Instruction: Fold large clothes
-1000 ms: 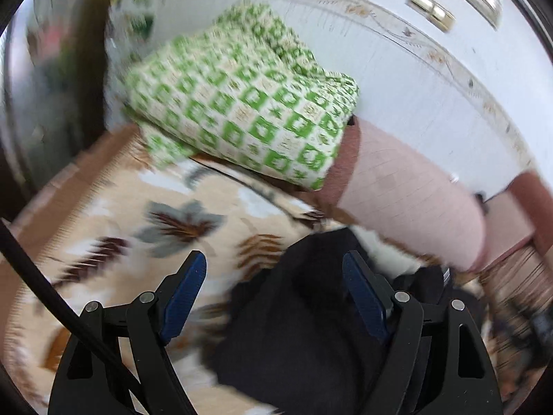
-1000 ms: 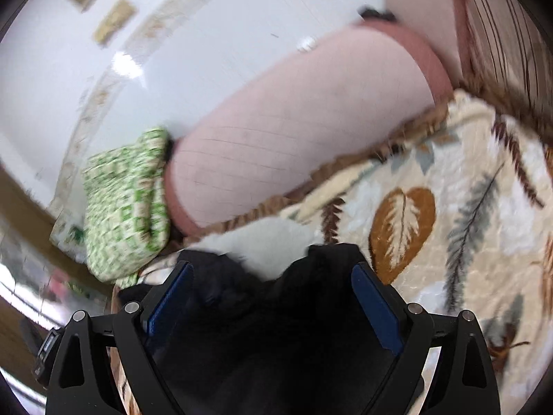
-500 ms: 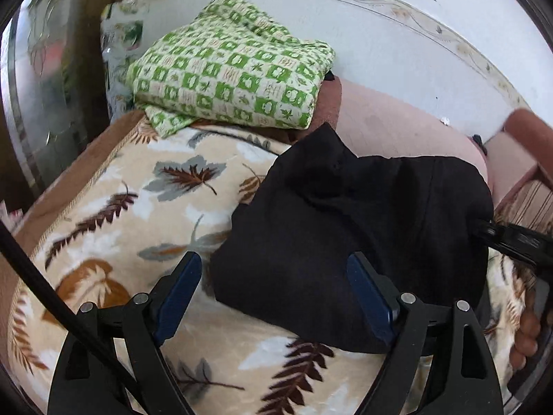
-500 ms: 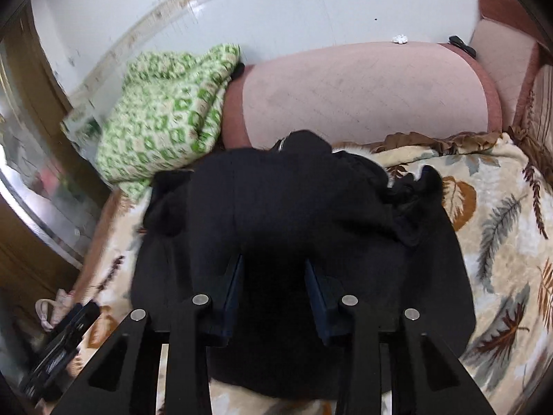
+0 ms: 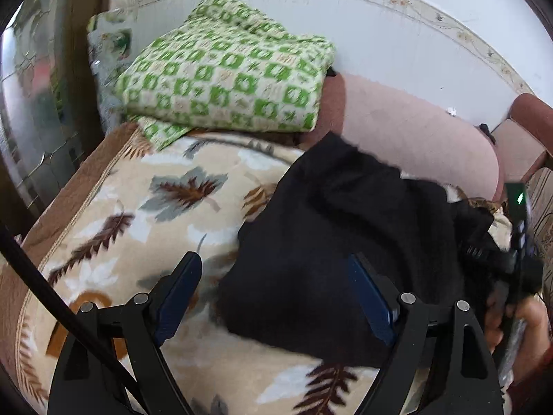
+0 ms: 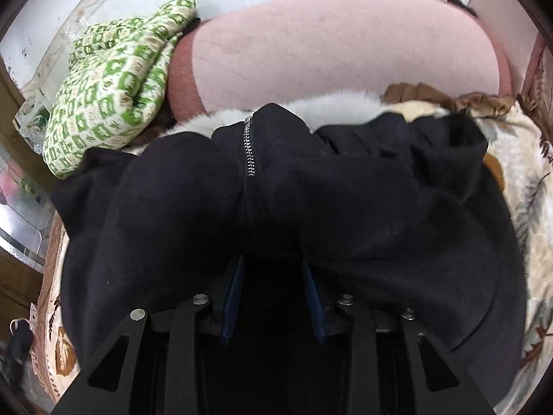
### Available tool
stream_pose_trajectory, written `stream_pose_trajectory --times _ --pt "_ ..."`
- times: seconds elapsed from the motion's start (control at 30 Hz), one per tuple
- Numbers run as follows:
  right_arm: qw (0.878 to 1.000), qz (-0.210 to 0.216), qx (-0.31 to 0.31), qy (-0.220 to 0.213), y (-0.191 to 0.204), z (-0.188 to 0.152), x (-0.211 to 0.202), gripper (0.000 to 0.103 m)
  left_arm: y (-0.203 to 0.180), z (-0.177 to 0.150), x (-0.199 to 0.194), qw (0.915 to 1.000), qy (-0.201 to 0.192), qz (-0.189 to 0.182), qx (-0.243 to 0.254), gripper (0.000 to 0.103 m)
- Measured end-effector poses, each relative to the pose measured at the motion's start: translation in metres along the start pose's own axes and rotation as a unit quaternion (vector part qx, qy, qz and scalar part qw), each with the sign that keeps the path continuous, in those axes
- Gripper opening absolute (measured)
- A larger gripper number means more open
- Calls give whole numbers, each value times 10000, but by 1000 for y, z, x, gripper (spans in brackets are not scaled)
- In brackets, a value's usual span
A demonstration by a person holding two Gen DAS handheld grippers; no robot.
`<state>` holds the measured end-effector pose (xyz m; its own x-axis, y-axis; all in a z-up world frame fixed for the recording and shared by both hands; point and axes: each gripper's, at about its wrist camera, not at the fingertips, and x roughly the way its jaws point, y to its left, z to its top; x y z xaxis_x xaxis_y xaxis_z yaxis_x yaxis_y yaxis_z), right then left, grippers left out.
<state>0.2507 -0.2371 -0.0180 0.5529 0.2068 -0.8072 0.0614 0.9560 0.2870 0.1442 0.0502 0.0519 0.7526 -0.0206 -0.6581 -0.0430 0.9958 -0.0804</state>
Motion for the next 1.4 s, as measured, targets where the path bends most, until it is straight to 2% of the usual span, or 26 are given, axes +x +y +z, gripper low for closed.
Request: stream_pose_trajectory --times 0.17,0.27,0.37,0.47,0.53,0.6,0.67,0.73,0.77,0.83,0.97,1.07,1.17,1.2,1.3,1.33,1.4 --pt "9999 48 -89 86 -5 2 7 34 -50 39 34 9975 8 -253 663 85" --pt "9998 158 -37 81 -11 2 6 34 -77 51 76 9929 202 251 1143 85" --pt "9997 231 -46 66 -11 3 7 34 -79 54 126 9875 625 659 1287 82" --pt "9995 319 -45 55 -13 4 8 34 -62 53 160 9881 1010 569 1007 83" --pt "9992 406 7 37 -15 5 11 34 -50 53 174 9889 1151 569 748 87" --pt "9988 478 66 8 -17 5 15 34 -38 51 189 9890 1230 610 551 97" --pt "9986 527 111 -9 -19 7 19 34 -18 49 208 9882 1490 353 76 99" --pt "9983 564 144 -13 -20 10 25 34 8 44 226 9823 1769 -65 -604 103" --pt "9981 586 183 -2 -21 12 29 33 17 40 231 9796 1821 -217 -823 103" --pt "9981 584 221 -6 -22 13 31 33 18 37 230 9791 1811 -261 -887 103" --pt "9988 474 81 -119 -18 10 24 33 4 38 214 9859 1610 165 -429 103" --pt "9984 528 88 -162 -18 13 0 34 1 39 205 9869 1562 295 -265 103" --pt "9972 569 207 -448 -30 16 -34 36 4 38 200 9872 1545 308 -258 103" --pt "9971 490 167 -566 -35 19 -45 36 5 39 201 9872 1543 300 -276 103" --pt "9967 -257 -19 -769 -55 26 -58 40 6 39 200 9876 1512 296 -301 103" --pt "9959 -557 10 -706 -67 28 -52 47 6 38 200 9878 1502 296 -292 103" --pt "9968 -590 255 -477 -93 27 -33 59 6 38 203 9876 1514 264 -307 103"
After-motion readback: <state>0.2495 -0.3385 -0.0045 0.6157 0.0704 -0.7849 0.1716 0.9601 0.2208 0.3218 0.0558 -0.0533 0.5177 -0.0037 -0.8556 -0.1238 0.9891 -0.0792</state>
